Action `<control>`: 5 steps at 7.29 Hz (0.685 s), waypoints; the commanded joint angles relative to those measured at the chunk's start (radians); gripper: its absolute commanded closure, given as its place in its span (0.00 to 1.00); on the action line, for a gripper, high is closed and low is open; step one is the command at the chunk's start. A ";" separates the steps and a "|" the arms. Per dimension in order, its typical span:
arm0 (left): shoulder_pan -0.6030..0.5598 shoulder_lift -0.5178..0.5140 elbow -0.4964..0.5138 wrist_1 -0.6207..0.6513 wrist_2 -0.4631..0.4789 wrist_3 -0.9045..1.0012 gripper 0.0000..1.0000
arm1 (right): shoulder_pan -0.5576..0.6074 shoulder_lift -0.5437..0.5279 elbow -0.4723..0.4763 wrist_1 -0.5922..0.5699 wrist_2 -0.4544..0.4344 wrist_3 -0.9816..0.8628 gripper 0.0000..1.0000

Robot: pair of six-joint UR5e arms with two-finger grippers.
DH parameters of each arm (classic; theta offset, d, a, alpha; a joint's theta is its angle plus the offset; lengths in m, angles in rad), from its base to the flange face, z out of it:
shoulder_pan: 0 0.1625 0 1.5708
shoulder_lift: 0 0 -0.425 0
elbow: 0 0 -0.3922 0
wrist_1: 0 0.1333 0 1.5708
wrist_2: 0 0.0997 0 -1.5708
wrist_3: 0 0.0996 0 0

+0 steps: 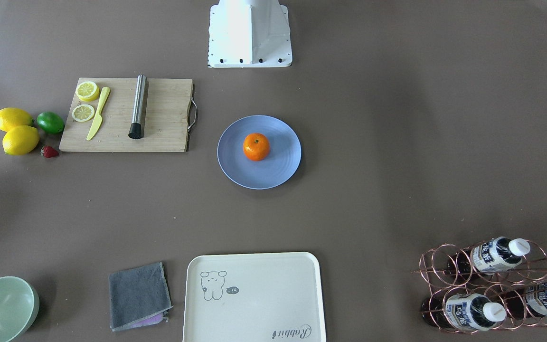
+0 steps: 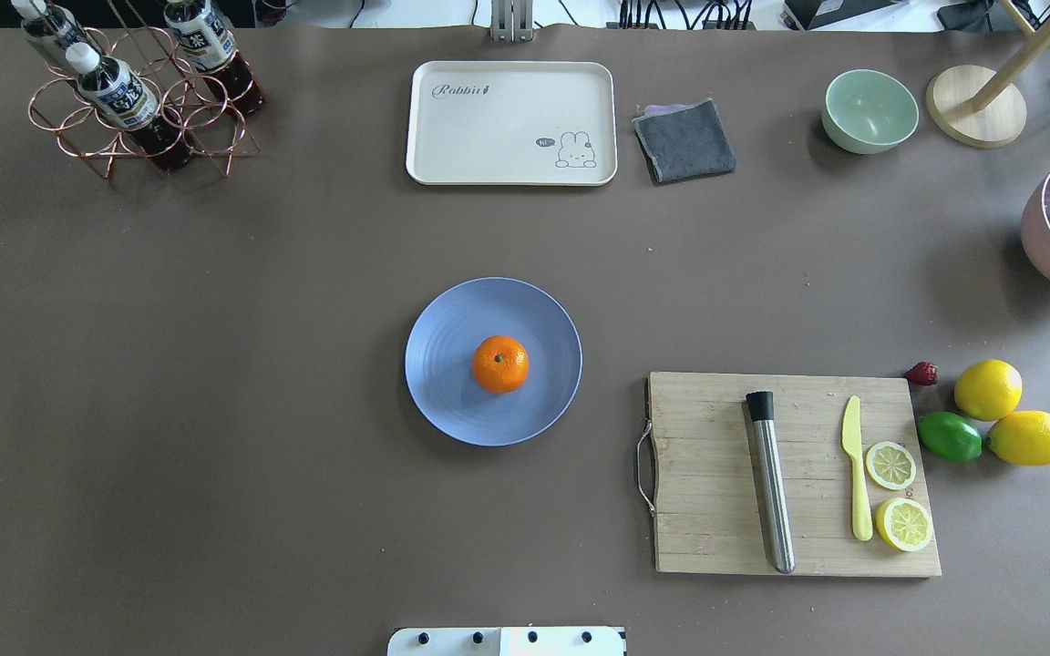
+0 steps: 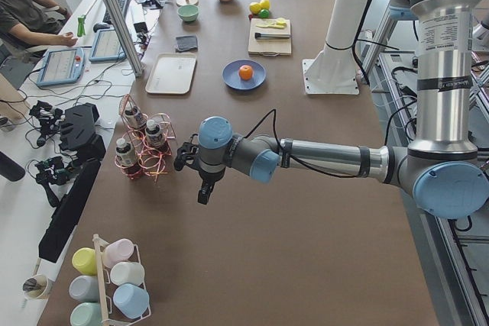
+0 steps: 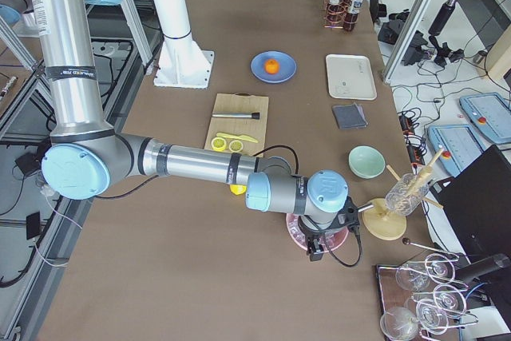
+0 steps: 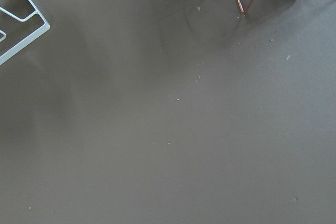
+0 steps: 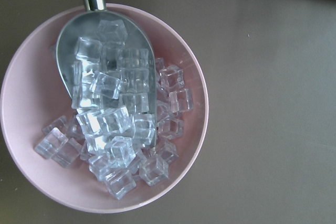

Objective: Pick orange to plate

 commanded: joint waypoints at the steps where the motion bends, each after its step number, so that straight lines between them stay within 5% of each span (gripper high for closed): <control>1: -0.010 0.028 -0.017 -0.001 0.006 0.000 0.03 | 0.004 -0.014 0.033 0.000 -0.009 0.025 0.00; 5: -0.022 -0.024 0.039 0.033 0.007 -0.047 0.02 | 0.001 -0.159 0.152 0.003 -0.035 0.045 0.00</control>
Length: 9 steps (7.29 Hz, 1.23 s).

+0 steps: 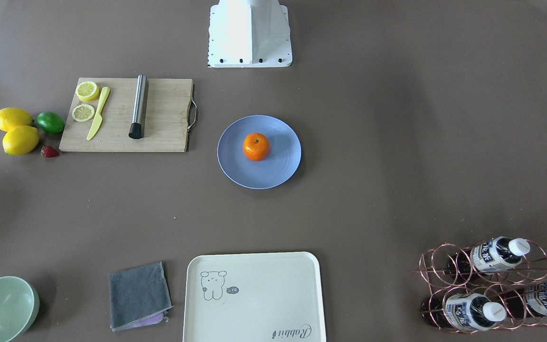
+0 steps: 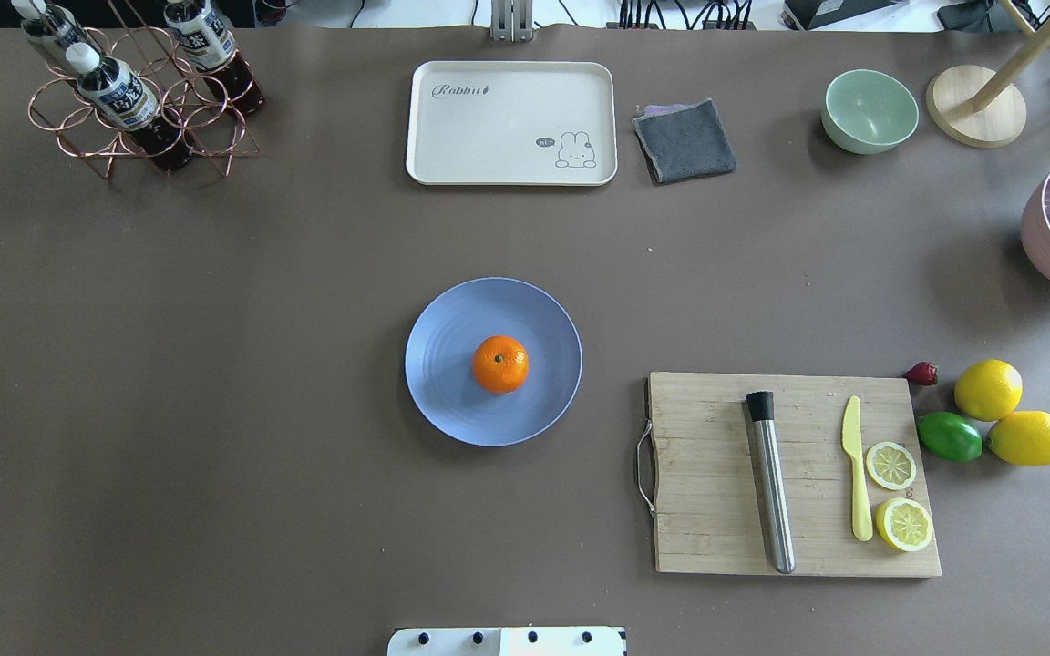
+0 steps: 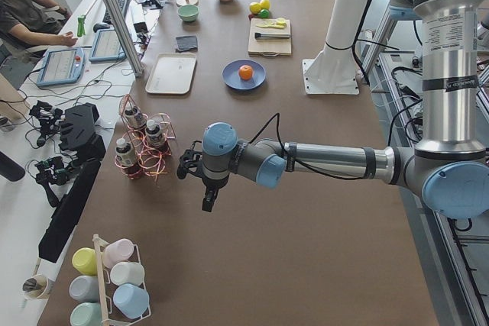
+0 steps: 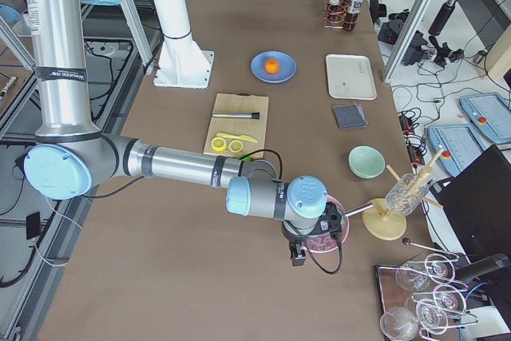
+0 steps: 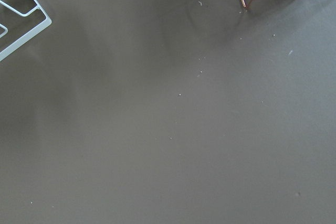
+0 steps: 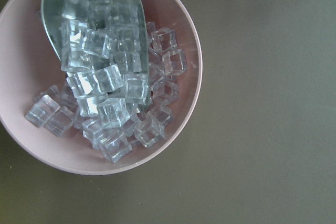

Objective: Pick orange to plate

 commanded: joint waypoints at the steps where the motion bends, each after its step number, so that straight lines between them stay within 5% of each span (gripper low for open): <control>1: -0.002 -0.025 0.024 0.021 0.003 -0.019 0.02 | 0.001 -0.127 0.146 0.001 -0.043 0.009 0.00; 9: -0.014 -0.080 0.019 0.018 0.004 -0.008 0.02 | -0.004 -0.140 0.167 0.001 -0.080 0.072 0.00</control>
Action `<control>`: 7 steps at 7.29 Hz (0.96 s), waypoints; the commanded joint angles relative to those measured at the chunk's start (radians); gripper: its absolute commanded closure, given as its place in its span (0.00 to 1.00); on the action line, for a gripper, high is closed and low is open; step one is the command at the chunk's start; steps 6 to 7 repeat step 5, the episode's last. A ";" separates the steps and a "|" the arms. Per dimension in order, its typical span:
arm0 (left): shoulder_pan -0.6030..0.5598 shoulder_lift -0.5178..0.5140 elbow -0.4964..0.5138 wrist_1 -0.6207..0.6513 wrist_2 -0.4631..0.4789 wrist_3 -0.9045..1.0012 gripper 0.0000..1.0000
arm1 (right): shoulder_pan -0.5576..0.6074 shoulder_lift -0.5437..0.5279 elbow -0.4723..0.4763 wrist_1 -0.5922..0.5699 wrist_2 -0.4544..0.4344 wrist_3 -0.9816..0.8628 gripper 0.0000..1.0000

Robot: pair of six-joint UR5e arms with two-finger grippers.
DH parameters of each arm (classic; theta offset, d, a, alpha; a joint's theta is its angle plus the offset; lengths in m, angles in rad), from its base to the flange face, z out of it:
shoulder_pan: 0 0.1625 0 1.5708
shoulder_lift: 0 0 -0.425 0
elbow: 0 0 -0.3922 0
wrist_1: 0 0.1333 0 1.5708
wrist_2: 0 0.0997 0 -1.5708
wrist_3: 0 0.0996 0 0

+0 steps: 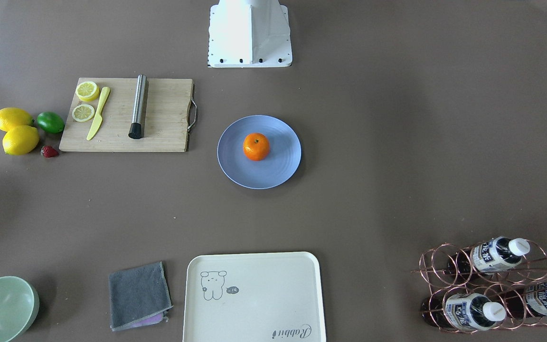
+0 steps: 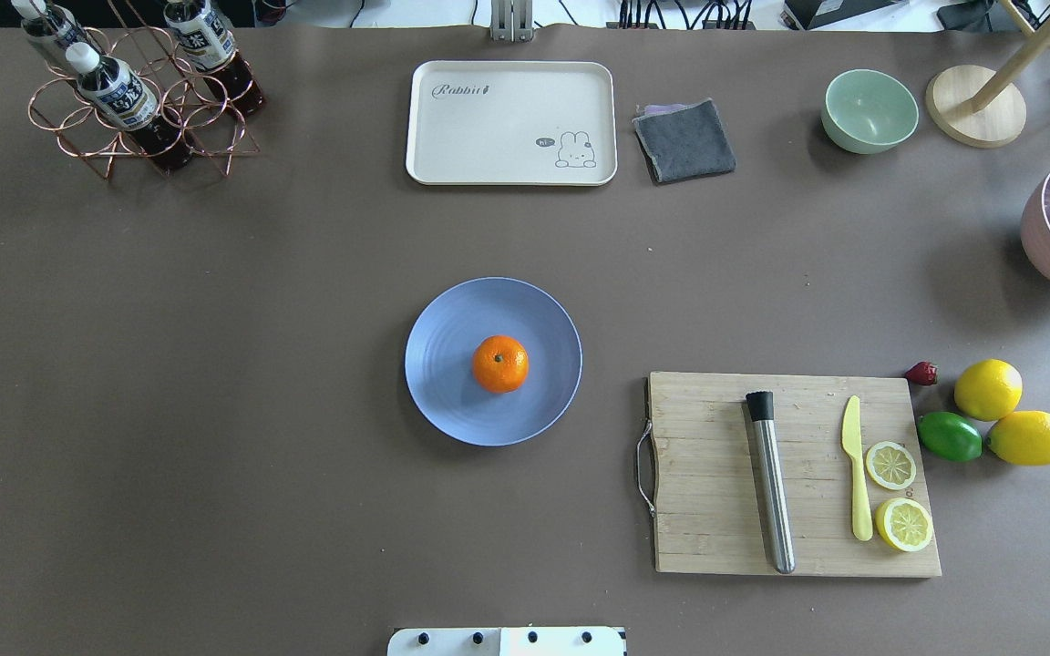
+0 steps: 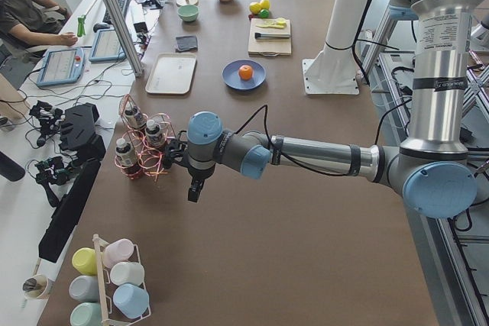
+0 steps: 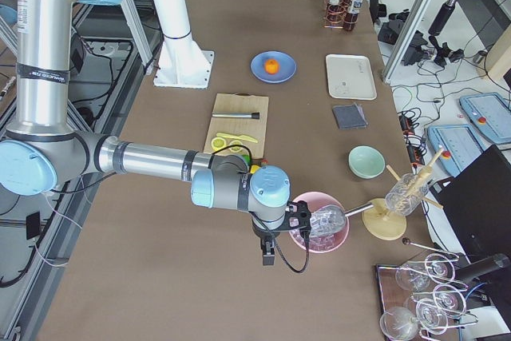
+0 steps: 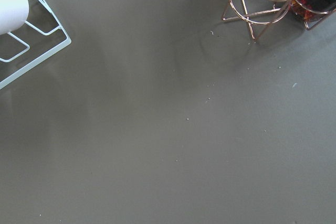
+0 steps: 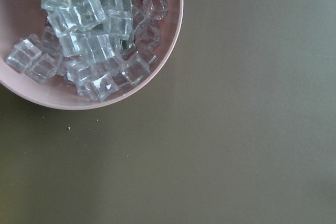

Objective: Pick orange to plate

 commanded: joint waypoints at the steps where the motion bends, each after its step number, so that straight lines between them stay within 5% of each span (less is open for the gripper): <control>1: 0.001 0.002 0.006 -0.001 0.009 0.002 0.02 | 0.000 0.003 0.000 0.000 0.001 0.004 0.00; 7: 0.003 0.032 -0.037 -0.044 0.012 0.006 0.02 | 0.000 0.000 -0.002 0.000 0.004 0.004 0.00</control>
